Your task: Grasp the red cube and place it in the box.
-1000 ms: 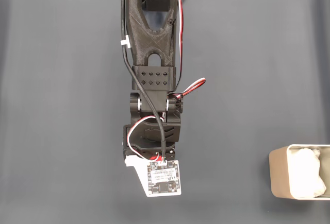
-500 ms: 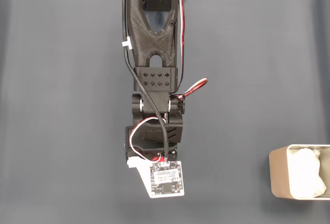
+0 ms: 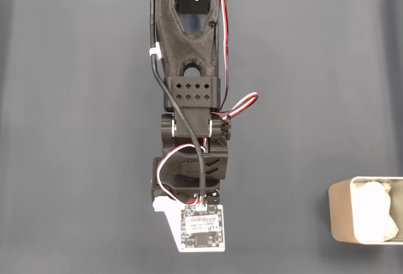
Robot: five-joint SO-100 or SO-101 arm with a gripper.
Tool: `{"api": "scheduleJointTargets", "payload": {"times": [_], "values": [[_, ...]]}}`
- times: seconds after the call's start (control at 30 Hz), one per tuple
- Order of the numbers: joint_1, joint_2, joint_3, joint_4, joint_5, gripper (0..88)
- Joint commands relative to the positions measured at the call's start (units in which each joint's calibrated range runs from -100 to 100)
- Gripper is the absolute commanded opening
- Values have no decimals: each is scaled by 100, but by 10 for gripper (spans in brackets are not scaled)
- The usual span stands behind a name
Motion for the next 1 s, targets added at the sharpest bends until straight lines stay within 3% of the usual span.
{"api": "scheduleJointTargets", "payload": {"times": [0.0, 0.97], "values": [[-106, -461, -465, 123, -117, 71], [-1342, -2090, -639, 459, -298, 58]]}}
